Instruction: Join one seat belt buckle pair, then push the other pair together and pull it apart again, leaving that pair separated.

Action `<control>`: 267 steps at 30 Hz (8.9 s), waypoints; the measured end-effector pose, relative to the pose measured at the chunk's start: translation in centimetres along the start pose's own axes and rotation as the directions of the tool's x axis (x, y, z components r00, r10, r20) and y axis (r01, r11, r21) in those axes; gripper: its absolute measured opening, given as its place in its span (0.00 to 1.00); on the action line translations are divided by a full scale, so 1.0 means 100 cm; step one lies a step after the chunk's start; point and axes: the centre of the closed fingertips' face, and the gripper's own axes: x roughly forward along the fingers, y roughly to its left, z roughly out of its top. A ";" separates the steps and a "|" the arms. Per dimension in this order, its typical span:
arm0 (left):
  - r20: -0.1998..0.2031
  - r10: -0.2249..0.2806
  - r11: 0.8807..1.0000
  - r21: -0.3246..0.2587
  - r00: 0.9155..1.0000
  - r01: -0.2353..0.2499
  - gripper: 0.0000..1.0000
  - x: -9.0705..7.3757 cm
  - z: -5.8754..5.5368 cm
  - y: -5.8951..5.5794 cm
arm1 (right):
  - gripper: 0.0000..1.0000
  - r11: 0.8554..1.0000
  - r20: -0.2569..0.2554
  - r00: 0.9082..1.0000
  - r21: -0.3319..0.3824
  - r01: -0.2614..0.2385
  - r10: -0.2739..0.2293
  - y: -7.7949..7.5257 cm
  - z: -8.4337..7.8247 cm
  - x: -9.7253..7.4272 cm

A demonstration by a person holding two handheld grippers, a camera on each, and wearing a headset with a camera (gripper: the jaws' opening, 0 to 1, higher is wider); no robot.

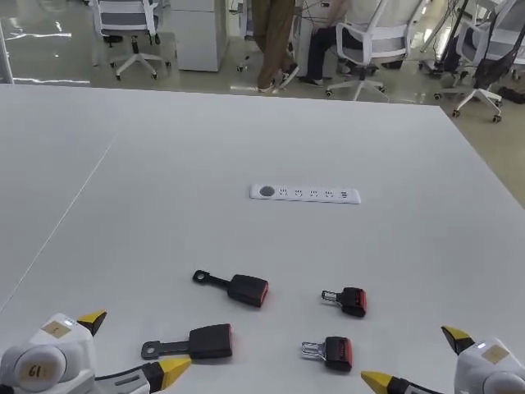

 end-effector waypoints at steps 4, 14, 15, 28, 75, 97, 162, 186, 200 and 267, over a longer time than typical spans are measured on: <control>-0.003 -0.004 1.000 0.004 1.000 0.004 1.00 0.001 0.000 -0.002 | 0.97 1.000 -0.005 1.000 -0.006 -0.003 0.003 0.000 0.000 0.001; -0.009 -0.009 1.000 -0.001 1.000 0.009 1.00 0.003 -0.002 -0.003 | 0.97 1.000 -0.014 1.000 -0.003 -0.015 0.015 0.004 -0.002 0.004; -0.009 -0.008 1.000 0.001 1.000 0.008 1.00 0.004 -0.002 -0.003 | 0.97 1.000 -0.015 1.000 -0.001 -0.019 0.019 0.005 -0.002 0.004; -0.023 -0.025 1.000 -0.003 0.999 0.025 1.00 0.012 -0.007 0.000 | 0.97 0.996 -0.038 0.996 -0.004 -0.084 0.084 0.016 -0.008 0.014; -0.218 -0.168 0.963 0.172 0.961 0.207 0.86 0.084 -0.043 -0.009 | 0.85 0.864 -0.275 0.858 -0.147 -0.482 0.433 0.057 -0.029 0.093; -0.420 -0.292 0.812 0.366 0.859 0.455 0.67 0.129 -0.083 -0.027 | 0.64 0.739 -0.416 0.739 -0.201 -0.643 0.530 0.059 -0.048 0.111; -0.637 -0.401 0.474 0.470 0.658 0.744 0.36 0.134 -0.090 -0.042 | 0.35 0.572 -0.554 0.631 -0.306 -0.761 0.543 0.112 -0.034 0.137; -0.649 -0.397 0.460 0.471 0.649 0.753 0.35 0.134 -0.091 -0.040 | 0.34 0.545 -0.511 0.616 -0.303 -0.782 0.600 0.160 -0.016 0.161; -0.656 -0.389 0.462 0.468 0.647 0.753 0.35 0.133 -0.092 -0.041 | 0.34 0.499 -0.495 0.610 -0.353 -0.792 0.619 0.174 -0.010 0.168; -0.635 -0.474 0.402 0.461 0.610 0.791 0.34 0.132 -0.091 -0.037 | 0.31 0.552 -0.483 0.652 -0.352 -0.755 0.584 0.186 -0.008 0.173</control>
